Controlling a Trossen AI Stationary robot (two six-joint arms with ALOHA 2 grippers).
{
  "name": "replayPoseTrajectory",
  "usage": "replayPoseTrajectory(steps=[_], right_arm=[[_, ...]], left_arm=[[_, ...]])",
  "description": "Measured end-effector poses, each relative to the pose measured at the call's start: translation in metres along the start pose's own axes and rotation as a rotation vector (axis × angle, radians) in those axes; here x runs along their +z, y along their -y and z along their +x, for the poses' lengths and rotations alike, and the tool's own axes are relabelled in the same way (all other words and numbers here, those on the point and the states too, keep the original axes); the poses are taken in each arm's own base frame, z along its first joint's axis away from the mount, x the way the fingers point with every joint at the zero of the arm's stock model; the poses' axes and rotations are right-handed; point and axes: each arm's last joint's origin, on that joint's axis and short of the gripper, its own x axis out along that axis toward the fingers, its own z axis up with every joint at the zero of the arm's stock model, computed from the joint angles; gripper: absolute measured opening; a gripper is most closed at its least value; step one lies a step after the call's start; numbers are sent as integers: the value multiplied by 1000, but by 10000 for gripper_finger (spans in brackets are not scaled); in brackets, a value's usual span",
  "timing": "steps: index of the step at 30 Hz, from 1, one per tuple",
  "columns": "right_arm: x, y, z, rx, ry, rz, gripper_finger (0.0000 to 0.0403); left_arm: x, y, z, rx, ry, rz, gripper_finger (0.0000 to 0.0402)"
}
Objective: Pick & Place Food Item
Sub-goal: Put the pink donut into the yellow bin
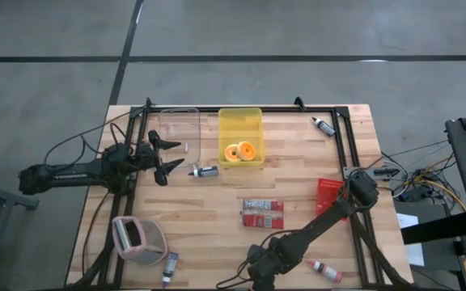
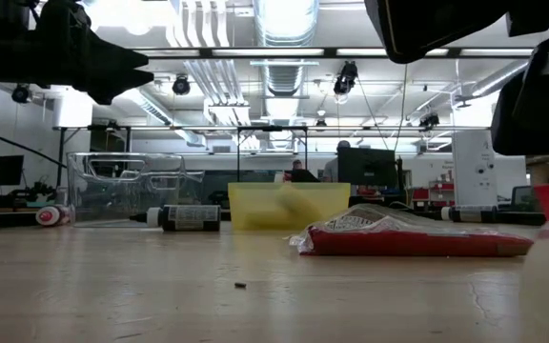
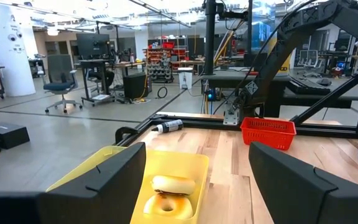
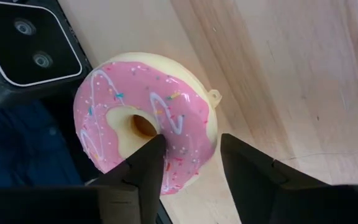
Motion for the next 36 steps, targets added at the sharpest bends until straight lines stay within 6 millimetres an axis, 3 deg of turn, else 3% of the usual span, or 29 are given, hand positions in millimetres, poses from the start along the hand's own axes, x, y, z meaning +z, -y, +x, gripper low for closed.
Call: replayPoseTrajectory(steps=[7, 15, 29, 36], right_arm=[[1, 0, 0, 0, 1, -5, 117], [1, 0, -3, 3, 3, -4, 120], [4, 0, -58, -15, 173, -63, 126], [4, 0, -57, -16, 173, -41, 126]], left_arm=[[0, 0, 0, 0, 0, 0, 289], [0, 0, 0, 0, 0, 0, 290], [0, 0, 0, 0, 0, 0, 291], [0, 0, 0, 0, 0, 0, 290]])
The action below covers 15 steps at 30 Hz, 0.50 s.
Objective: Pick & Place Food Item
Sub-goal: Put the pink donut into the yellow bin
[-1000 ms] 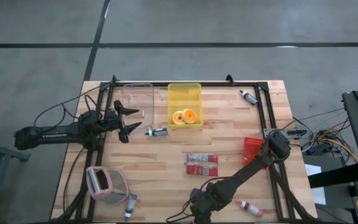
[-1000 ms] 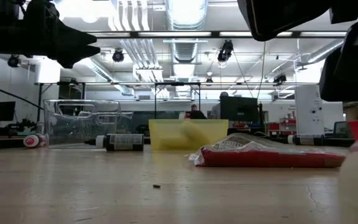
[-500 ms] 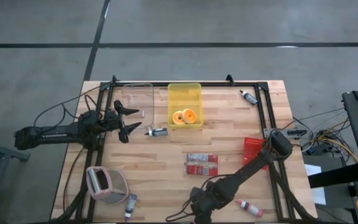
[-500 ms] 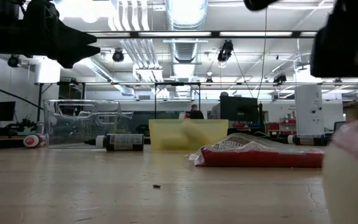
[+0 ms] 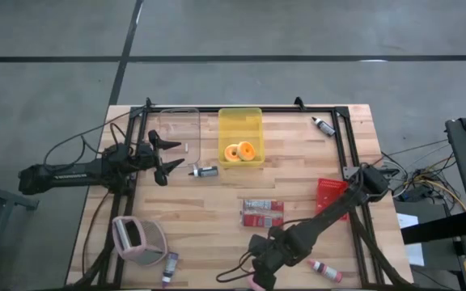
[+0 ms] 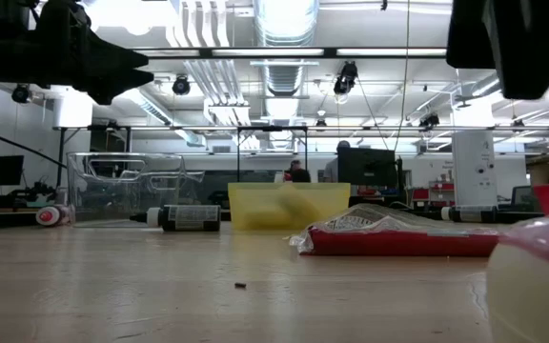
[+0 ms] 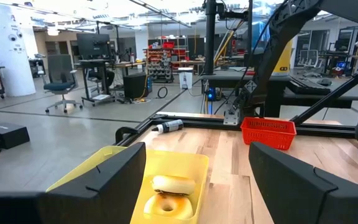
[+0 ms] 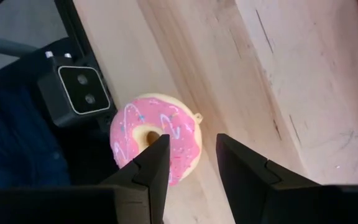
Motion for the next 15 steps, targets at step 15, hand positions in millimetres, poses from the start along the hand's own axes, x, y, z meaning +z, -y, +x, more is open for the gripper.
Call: replayPoseTrajectory(steps=[15], right_arm=[[-5, -3, 4, 9, -2, 42, 129]], left_arm=[[0, 0, 0, 0, 0, 0, 289]])
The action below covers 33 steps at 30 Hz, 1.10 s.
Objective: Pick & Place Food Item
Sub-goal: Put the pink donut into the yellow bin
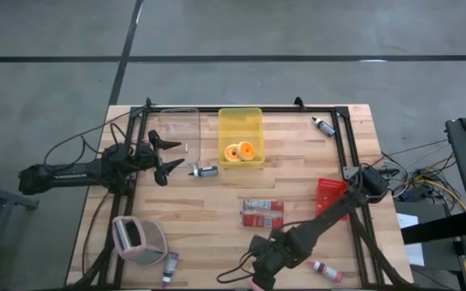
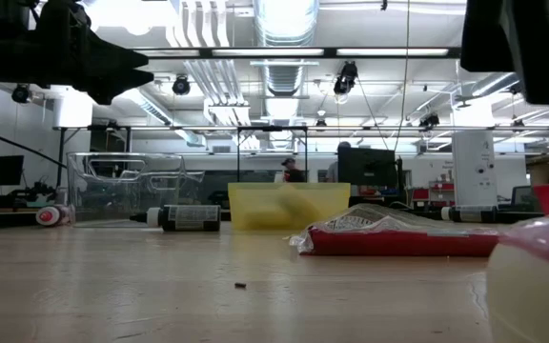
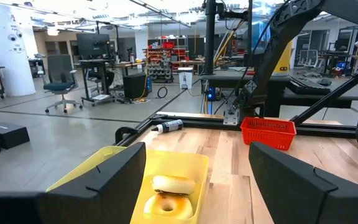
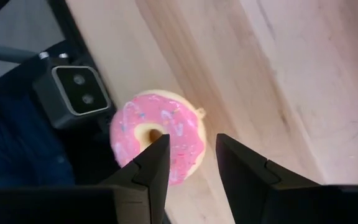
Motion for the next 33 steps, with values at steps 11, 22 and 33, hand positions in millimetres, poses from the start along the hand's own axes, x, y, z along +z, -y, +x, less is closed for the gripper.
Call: replayPoseTrajectory(steps=[11, 22, 33], right_arm=[[-13, 0, 9, 23, -2, -16, 193], [-20, 1, 17, 57, -4, -19, 264], [-26, 8, 30, 80, -1, -2, 313]], left_arm=[[0, 0, 0, 0, 0, 0, 290], [0, 0, 0, 0, 0, 0, 291], [0, 0, 0, 0, 0, 0, 291]])
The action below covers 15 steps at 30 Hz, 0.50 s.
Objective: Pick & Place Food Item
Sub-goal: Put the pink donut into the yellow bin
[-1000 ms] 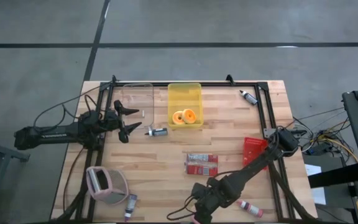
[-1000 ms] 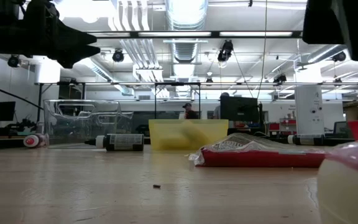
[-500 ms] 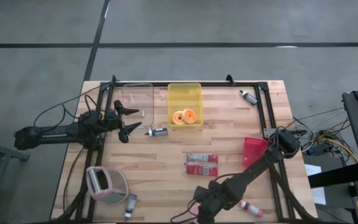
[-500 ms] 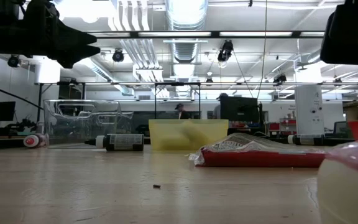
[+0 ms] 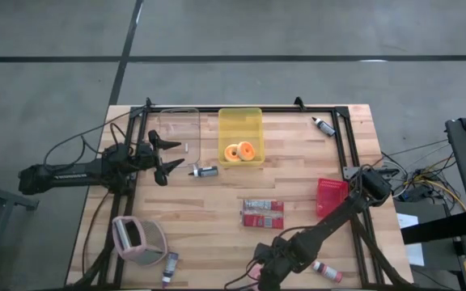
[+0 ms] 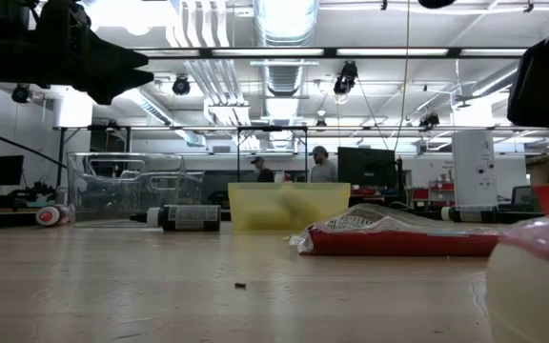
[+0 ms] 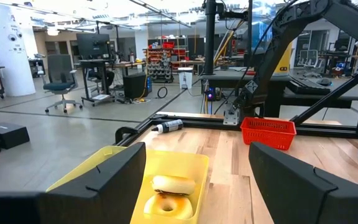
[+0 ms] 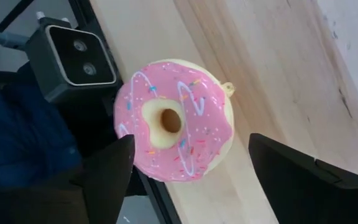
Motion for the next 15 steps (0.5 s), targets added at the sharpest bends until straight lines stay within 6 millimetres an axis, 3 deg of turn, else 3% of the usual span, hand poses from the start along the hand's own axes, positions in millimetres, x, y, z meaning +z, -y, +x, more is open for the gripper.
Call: replayPoseTrajectory(steps=[15], right_arm=[[-5, 14, 14, 13, 18, 28, 299]], left_arm=[[0, 0, 0, 0, 0, 0, 291]])
